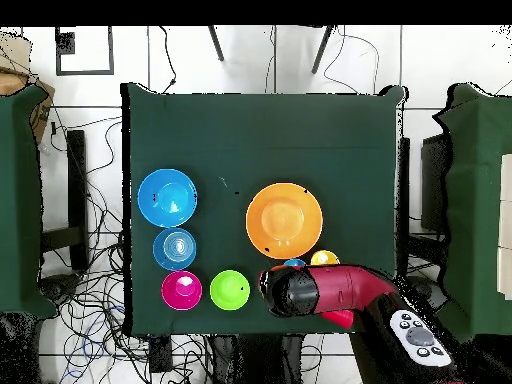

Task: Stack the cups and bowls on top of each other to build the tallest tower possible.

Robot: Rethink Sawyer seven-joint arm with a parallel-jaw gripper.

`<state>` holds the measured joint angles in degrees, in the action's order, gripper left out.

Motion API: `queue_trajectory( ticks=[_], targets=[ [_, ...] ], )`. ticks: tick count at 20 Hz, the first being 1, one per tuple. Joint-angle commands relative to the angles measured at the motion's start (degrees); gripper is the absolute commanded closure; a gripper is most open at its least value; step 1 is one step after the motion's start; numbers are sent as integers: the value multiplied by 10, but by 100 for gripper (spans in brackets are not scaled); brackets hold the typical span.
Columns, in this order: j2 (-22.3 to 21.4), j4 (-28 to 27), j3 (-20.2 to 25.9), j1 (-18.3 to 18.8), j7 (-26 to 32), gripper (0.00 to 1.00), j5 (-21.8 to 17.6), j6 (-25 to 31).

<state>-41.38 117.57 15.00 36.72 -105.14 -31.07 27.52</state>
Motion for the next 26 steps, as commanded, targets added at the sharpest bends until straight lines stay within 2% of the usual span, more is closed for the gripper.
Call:
queue_trajectory(
  ticks=[1, 6, 26],
  targets=[
    [21, 20, 23, 3, 13, 0, -31, -13],
    [21, 22, 22, 4, 13, 0, -35, -15],
    [88, -14, 16, 12, 9, 0, -63, -47]
  ],
)
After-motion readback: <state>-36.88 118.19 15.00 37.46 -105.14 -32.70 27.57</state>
